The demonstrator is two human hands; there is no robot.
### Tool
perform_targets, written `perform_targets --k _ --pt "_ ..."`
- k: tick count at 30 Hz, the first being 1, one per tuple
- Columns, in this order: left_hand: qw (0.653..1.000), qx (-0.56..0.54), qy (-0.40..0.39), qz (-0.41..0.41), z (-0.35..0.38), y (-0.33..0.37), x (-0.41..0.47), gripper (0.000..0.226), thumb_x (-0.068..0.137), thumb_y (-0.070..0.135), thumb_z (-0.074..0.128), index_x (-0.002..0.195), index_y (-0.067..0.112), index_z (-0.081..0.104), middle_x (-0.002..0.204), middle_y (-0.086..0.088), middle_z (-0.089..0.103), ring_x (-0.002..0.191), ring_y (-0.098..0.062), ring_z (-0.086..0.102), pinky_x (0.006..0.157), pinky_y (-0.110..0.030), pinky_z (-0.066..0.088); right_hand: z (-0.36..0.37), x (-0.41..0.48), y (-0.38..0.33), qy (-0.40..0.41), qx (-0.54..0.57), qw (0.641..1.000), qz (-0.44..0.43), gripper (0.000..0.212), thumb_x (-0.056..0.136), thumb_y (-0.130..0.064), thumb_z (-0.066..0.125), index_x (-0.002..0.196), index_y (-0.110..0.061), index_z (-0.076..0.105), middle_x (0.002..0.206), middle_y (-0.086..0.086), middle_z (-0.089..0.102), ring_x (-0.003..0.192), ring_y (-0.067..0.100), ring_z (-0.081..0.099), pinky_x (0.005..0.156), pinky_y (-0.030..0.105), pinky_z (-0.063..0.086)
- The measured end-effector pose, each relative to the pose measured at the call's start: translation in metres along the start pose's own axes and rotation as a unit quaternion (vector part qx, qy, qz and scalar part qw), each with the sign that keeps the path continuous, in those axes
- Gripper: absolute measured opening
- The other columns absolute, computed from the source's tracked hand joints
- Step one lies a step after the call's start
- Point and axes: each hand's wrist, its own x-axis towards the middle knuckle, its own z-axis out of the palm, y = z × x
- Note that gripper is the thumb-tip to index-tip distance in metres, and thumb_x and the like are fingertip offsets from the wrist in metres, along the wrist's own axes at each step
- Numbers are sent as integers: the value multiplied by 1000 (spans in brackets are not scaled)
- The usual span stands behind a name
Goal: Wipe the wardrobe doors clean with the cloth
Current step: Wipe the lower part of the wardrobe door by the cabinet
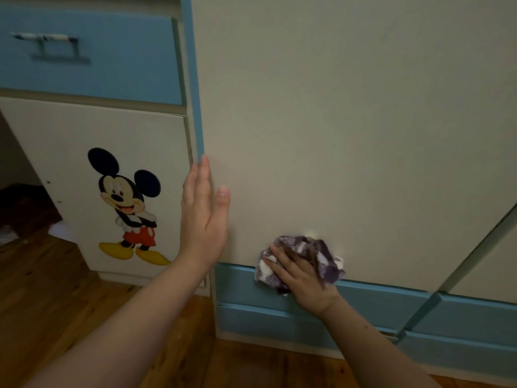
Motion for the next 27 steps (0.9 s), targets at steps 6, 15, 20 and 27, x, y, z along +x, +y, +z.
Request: perform_targets --k 6,15,20,27 --pt "996 -71 -21 -43 -16 -6 5 58 88 53 23 142 33 17 147 11 26 135 0 22 110 -24 17 -7 47 -23 -20 15 994 -107 65 71 -11 62 134 -22 47 144 -2 37 129 19 43 109 46 25" --pt "996 -60 -44 -45 -22 -2 3 62 86 56 22 143 30 20 143 17 27 132 4 21 105 -18 17 -18 107 -38 -175 113 958 -197 48 94 -11 44 141 -8 35 150 14 29 138 34 26 108 51 27" --pt "997 -49 -57 -36 -22 -2 1 62 86 54 23 144 30 17 139 24 22 130 9 16 105 -16 14 -34 130 -41 -187 131 962 -150 52 87 -17 58 135 -1 42 142 22 39 131 37 37 107 47 32" --pt "997 27 75 -16 -25 13 13 67 86 57 15 145 26 14 154 0 14 140 -9 8 113 -34 9 -67 159 1 91 154 973 -149 42 75 -3 69 115 6 61 123 26 57 117 42 52 97 56 41"
